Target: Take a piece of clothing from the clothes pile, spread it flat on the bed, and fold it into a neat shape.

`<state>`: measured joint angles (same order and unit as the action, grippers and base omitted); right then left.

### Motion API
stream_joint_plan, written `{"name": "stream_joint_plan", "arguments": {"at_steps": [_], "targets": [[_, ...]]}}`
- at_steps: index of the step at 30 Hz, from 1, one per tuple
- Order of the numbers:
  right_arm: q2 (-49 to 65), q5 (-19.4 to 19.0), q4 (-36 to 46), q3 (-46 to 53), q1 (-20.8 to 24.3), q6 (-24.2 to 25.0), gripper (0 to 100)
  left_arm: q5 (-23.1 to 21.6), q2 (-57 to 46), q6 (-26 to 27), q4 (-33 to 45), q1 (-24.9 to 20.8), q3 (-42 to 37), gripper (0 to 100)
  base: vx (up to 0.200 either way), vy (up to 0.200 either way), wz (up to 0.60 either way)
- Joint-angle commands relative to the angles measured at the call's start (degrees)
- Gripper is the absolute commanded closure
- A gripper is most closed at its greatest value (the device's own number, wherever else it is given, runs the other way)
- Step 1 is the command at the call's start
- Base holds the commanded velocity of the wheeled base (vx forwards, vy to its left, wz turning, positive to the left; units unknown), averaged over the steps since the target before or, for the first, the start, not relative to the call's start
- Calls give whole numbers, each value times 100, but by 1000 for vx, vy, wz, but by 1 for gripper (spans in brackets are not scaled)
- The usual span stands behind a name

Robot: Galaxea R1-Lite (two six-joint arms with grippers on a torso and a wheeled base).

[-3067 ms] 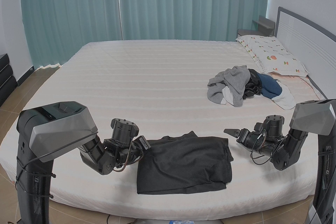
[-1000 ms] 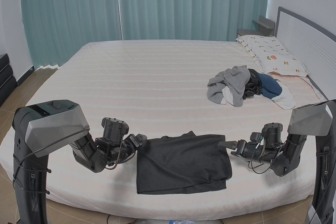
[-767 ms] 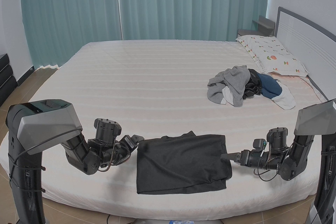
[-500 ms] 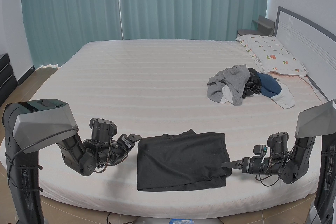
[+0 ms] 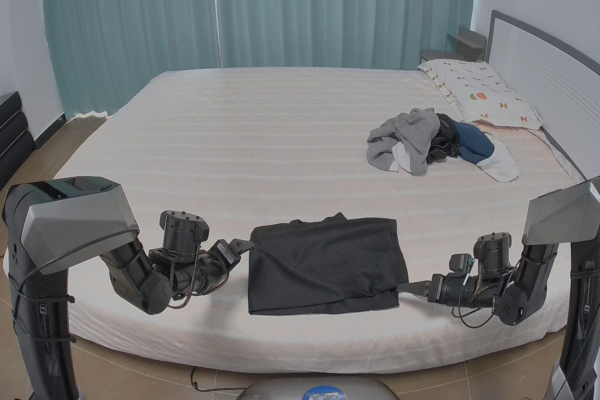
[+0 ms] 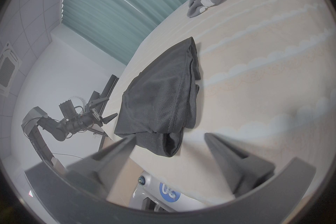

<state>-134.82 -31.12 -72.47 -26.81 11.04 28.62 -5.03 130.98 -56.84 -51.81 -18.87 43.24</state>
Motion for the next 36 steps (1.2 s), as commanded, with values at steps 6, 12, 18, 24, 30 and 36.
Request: {"name": "stream_joint_plan", "arguments": {"at_steps": [6, 12, 18, 24, 30, 36], "targets": [[96, 62, 40, 158, 3, -15, 100, -6, -2, -2, -5, 6, 0, 0, 0, 0, 0], [386, 62, 67, 246, -59, -32, 100, -6, -2, -2, -5, 6, 0, 0, 0, 0, 0], [263, 62, 93, 167, -67, -23, 100, 2, 7, -2, -5, 6, 0, 0, 0, 0, 0], [113, 45, 31, -70, -67, 135, 0, 2, 7, 7, -5, 6, 0, 0, 0, 0, 0], [-27, 71, 67, -439, -15, 820, 0, 2, 7, 7, -5, -3, 18, 0, 0, 0, 0], [-203, 177, 84, -466, 135, 847, 100, 2, 7, 7, -5, -3, 27, 0, 0, 0, 0]]}}
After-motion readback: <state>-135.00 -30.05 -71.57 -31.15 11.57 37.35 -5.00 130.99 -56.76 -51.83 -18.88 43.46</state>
